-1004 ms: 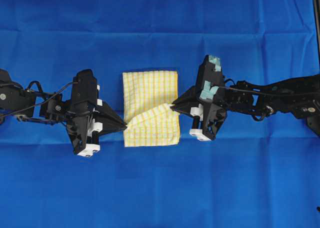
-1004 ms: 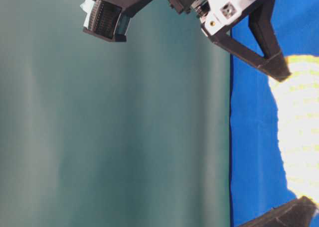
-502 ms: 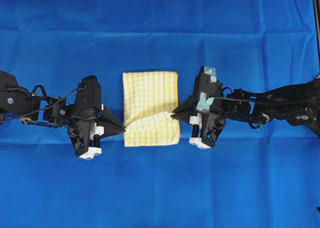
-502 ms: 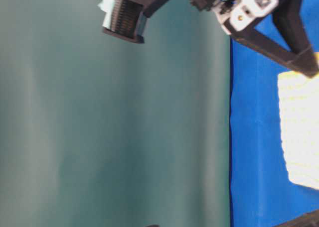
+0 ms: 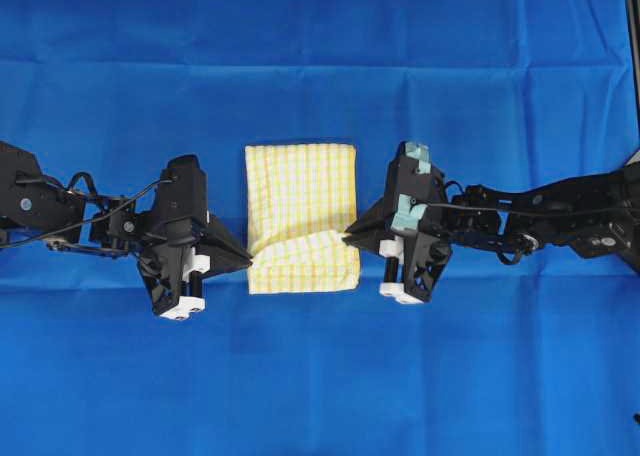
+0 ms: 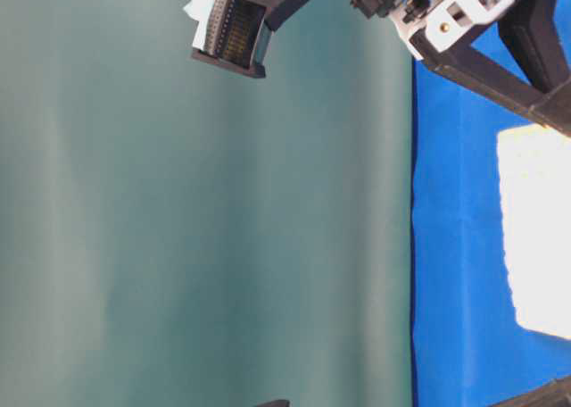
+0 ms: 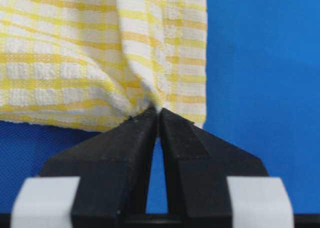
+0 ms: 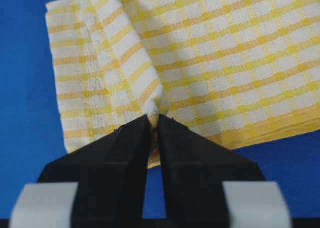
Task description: Fold the yellow towel.
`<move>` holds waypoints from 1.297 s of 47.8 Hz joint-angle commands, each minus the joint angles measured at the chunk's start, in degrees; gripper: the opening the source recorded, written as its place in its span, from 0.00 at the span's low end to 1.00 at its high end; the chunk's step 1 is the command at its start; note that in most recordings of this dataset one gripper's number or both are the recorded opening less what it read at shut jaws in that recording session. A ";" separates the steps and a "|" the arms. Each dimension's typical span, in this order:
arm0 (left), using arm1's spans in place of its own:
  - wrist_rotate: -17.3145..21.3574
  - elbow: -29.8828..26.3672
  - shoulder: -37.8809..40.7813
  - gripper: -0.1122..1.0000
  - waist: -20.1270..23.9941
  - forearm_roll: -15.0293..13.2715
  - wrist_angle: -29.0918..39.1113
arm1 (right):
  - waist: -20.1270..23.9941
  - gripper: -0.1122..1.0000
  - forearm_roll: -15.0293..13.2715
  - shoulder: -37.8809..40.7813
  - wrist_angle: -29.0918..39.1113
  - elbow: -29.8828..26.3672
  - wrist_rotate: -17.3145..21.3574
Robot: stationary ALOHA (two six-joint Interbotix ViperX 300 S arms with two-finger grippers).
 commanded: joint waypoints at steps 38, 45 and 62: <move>5.80 5.10 -26.19 0.67 -0.35 0.53 12.48 | 1.85 0.77 -0.53 -26.81 -0.26 12.22 -7.29; 6.06 10.37 -36.04 0.67 -0.26 0.62 12.48 | 1.76 0.77 -0.53 -36.21 0.53 17.84 -8.79; 13.80 20.39 -57.57 0.67 -0.26 1.23 13.10 | 1.49 0.76 -0.53 -53.17 2.55 28.83 -13.36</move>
